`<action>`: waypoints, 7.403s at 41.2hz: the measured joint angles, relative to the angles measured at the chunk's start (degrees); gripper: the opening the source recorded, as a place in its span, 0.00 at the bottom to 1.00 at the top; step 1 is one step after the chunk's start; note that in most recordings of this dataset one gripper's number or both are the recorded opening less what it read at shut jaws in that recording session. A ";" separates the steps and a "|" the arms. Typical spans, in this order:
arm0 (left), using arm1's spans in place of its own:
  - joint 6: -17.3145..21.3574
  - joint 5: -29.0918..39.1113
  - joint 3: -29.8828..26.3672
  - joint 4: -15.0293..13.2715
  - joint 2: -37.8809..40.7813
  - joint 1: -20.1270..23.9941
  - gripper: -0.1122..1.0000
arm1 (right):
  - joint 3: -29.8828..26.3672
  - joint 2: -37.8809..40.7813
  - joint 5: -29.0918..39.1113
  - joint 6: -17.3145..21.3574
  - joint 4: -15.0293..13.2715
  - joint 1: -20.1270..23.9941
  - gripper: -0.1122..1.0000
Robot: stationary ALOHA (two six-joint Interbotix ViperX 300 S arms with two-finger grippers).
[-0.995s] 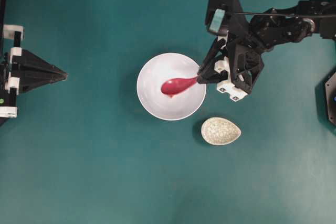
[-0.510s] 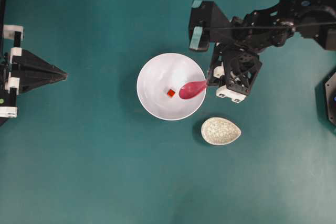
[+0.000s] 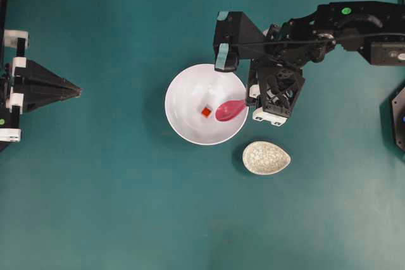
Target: Grip the spoon and scoop the red block from the bowl with right arm.
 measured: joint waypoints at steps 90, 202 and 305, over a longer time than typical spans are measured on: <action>0.00 0.09 0.53 0.00 -0.09 -0.09 0.10 | -2.29 6.59 -3.87 0.09 -2.99 0.62 0.33; 0.09 0.00 0.53 0.09 0.00 0.00 0.10 | -2.90 6.33 -14.33 4.57 -2.99 1.14 0.33; 0.00 0.00 0.44 0.09 -0.09 0.00 0.10 | 2.64 1.05 -15.47 4.75 -3.60 1.14 0.33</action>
